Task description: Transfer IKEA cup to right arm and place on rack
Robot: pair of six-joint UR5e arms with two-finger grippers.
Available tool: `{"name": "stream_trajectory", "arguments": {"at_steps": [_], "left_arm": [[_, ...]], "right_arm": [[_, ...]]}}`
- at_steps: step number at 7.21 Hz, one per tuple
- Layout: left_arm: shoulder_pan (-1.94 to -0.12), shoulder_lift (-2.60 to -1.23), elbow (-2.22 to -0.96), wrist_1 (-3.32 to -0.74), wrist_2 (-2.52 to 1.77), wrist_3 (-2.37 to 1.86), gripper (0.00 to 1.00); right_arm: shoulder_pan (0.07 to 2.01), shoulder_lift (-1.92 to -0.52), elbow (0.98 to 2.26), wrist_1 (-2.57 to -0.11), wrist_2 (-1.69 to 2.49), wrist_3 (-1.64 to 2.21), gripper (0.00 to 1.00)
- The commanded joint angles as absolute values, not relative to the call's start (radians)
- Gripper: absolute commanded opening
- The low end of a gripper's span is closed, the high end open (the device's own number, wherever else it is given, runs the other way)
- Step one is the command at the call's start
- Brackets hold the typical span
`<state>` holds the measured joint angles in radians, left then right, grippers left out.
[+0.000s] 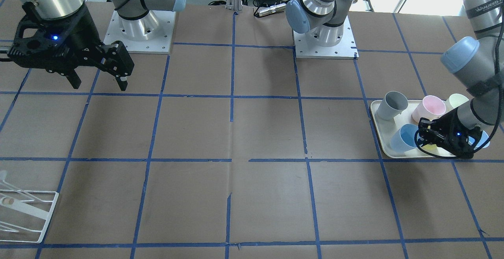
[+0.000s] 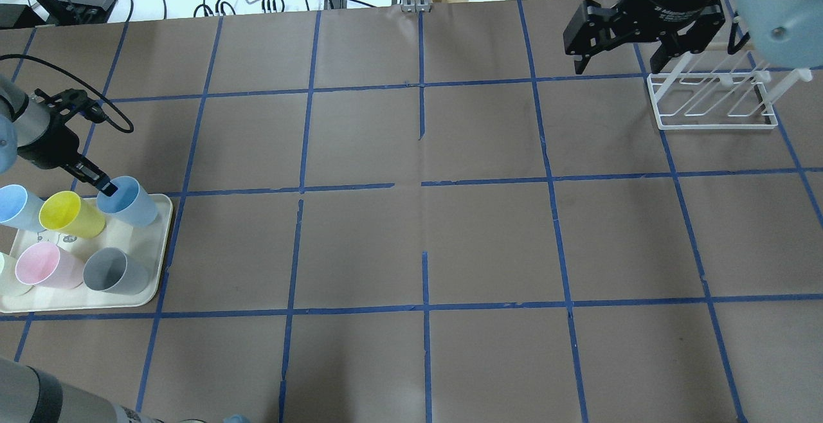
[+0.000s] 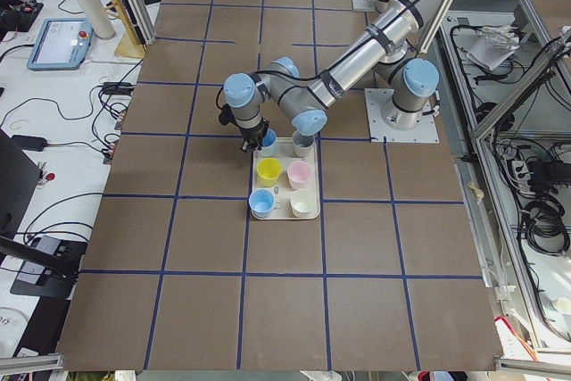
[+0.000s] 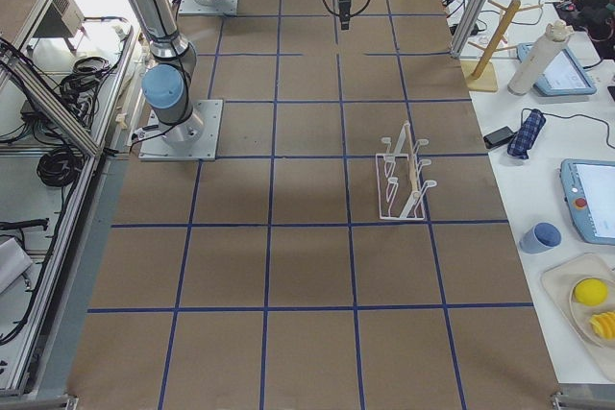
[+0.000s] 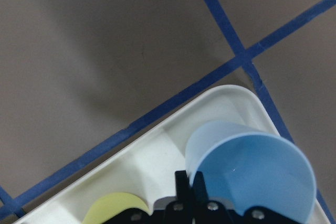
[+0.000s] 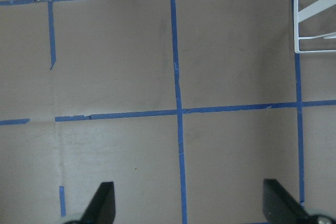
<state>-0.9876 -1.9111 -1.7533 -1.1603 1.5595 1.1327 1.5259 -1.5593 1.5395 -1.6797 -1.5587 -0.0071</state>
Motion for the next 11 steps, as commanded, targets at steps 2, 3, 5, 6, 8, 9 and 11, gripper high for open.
{"name": "stream_trajectory", "arguments": {"at_steps": [2, 3, 5, 6, 8, 9, 11], "left_arm": [[-1.021, -1.872, -1.567, -1.453, 1.368, 0.915, 0.00], [-1.060, -1.861, -1.495, -1.595, 1.298, 0.738, 0.00], [-1.152, -1.826, -1.416, -1.833, 1.144, 0.498, 0.00], [-1.176, -1.812, -1.416, -1.927, 1.037, 0.407, 0.00], [-1.232, -1.793, -1.425, -2.084, 0.828, 0.326, 0.00], [-1.265, -1.790, -1.427, -2.162, 0.748, 0.319, 0.00], [-1.328, -1.793, -1.439, -2.291, 0.564, 0.325, 0.00]], "right_arm": [[1.445, -1.583, 1.539, -1.646, -1.560, -0.072, 1.00], [1.425, -1.594, 1.539, -1.635, -1.562, -0.102, 1.00], [1.392, -1.598, 1.536, -1.620, -1.562, -0.103, 1.00], [1.369, -1.598, 1.536, -1.617, -1.560, -0.104, 1.00], [1.313, -1.597, 1.537, -1.494, -1.385, -0.101, 1.00], [1.254, -1.598, 1.537, -1.397, -1.271, -0.107, 1.00], [1.188, -1.597, 1.539, -1.228, -1.047, -0.132, 1.00]]}}
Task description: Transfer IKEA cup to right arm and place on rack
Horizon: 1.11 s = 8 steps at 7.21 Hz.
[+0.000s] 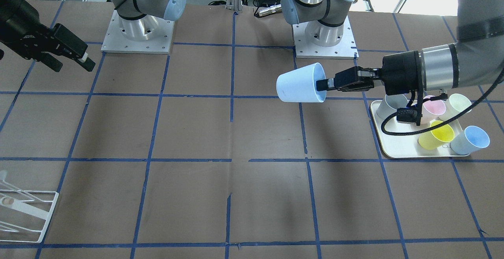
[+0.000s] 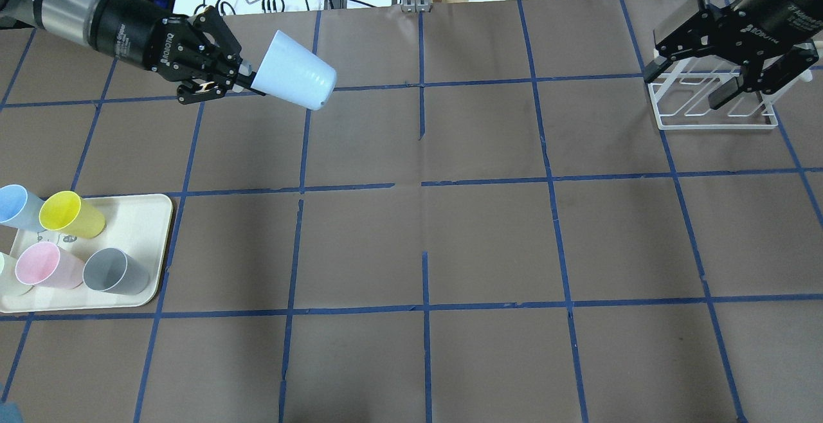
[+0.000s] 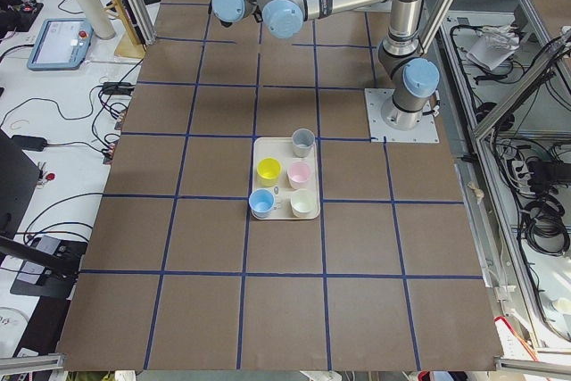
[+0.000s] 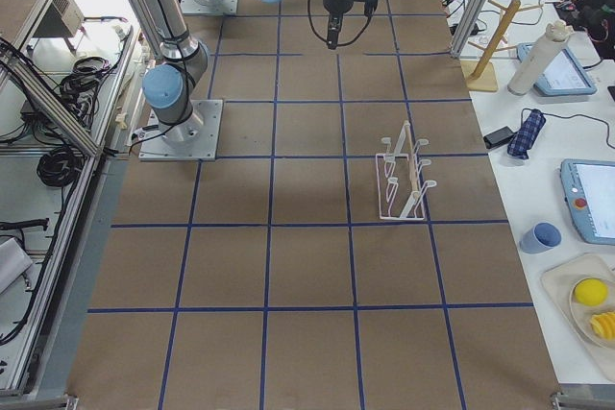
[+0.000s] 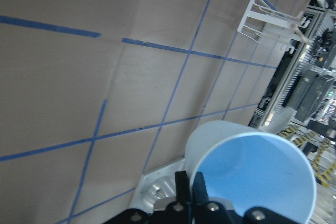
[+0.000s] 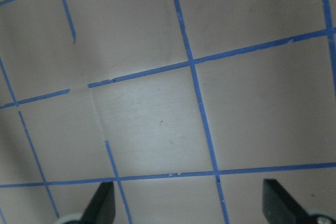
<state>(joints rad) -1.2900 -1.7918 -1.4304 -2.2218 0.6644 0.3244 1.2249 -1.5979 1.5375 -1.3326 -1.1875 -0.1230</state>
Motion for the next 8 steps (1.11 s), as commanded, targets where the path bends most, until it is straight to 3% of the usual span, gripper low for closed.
{"name": "stream_trajectory", "arguments": {"at_steps": [1, 8], "left_arm": [[-1.369, -1.792, -1.475, -2.318, 0.481, 0.339, 0.00], [-1.512, -1.807, -1.676, -2.319, 0.003, 0.348, 0.00]], "right_arm": [[1.168, -1.597, 1.539, -1.135, -0.961, -0.135, 1.00], [1.104, -1.545, 1.545, -0.864, -0.577, -0.173, 1.00]]}}
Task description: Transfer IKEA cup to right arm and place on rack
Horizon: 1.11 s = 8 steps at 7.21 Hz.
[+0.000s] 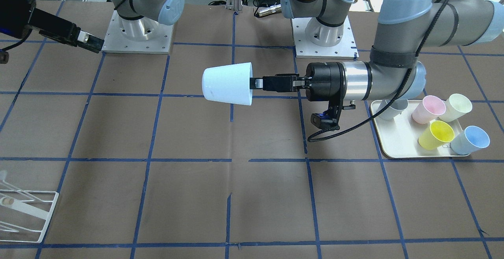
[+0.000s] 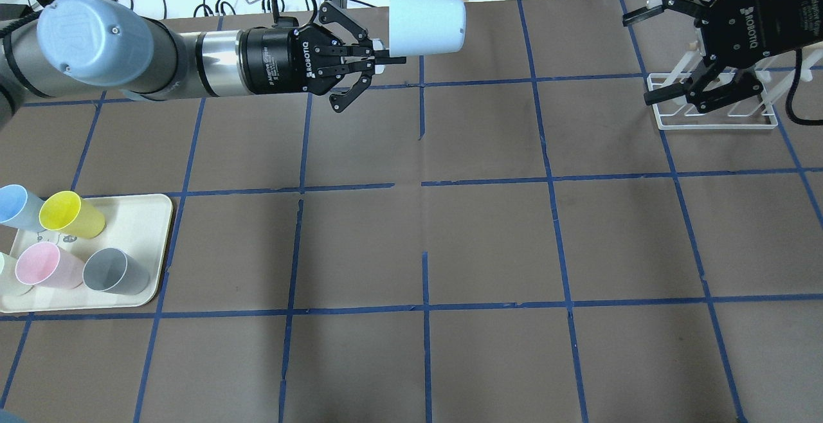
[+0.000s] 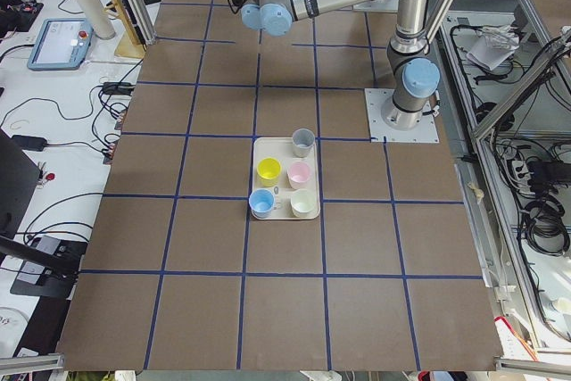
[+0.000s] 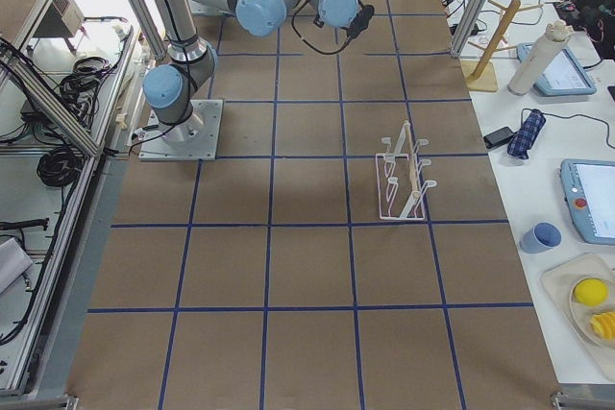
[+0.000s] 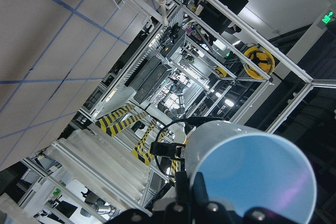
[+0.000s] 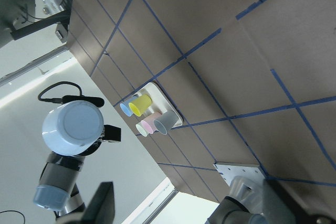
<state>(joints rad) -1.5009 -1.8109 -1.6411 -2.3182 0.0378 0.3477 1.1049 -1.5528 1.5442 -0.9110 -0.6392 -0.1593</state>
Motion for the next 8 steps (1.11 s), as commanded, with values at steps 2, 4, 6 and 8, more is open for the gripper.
{"name": "stream_trajectory", "arguments": {"at_steps": [2, 4, 6, 8], "left_arm": [[-1.516, -1.798, -1.715, -2.319, 0.000, 0.347, 0.00], [-1.586, -1.790, -1.715, -2.318, -0.093, 0.345, 0.00], [-1.600, -1.793, -1.718, -2.318, -0.097, 0.348, 0.00], [-1.601, -1.793, -1.718, -2.319, -0.100, 0.345, 0.00]], "right_arm": [[1.120, -1.542, 1.545, -0.780, -0.493, -0.173, 1.00], [1.155, -1.539, 1.545, -0.784, -0.442, -0.175, 1.00], [1.225, -1.510, 1.545, -0.793, -0.397, -0.208, 1.00], [1.274, -1.467, 1.545, -0.857, -0.377, -0.209, 1.00]]}}
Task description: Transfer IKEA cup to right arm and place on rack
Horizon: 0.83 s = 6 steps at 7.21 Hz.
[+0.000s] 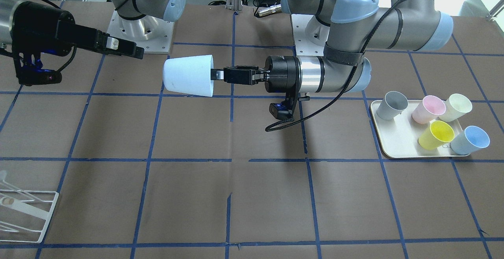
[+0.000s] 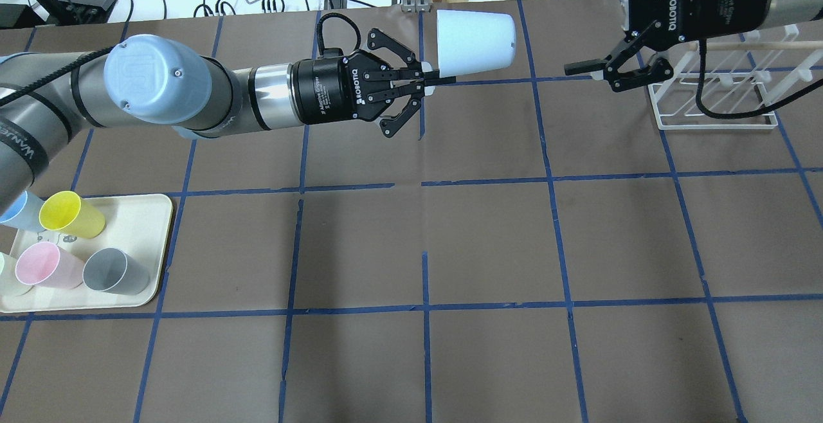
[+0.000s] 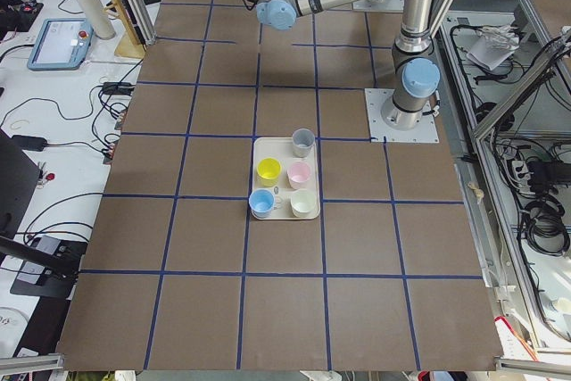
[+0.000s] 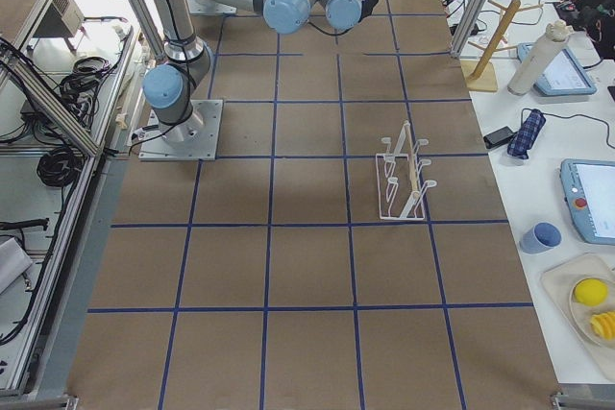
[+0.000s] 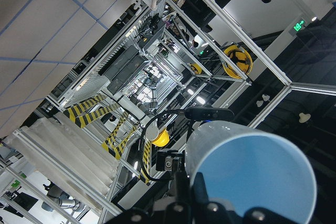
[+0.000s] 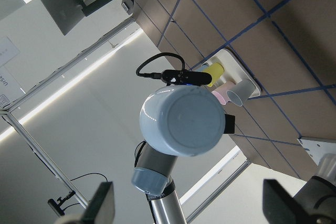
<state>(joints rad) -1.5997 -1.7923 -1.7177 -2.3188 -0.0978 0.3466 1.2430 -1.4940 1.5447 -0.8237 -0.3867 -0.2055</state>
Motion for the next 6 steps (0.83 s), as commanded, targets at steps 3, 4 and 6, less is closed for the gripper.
{"name": "stream_trajectory", "arguments": {"at_steps": [3, 4, 6], "left_arm": [[-1.629, -1.789, -1.718, -2.319, -0.149, 0.342, 0.00], [-1.629, -1.793, -1.718, -2.319, -0.150, 0.342, 0.00], [-1.631, -1.796, -1.718, -2.319, -0.152, 0.342, 0.00]], "right_arm": [[1.285, -1.436, 1.545, -0.877, -0.377, -0.195, 1.00], [1.304, -1.431, 1.545, -0.879, -0.353, -0.195, 1.00], [1.316, -1.427, 1.545, -0.885, -0.330, -0.196, 1.00]]}}
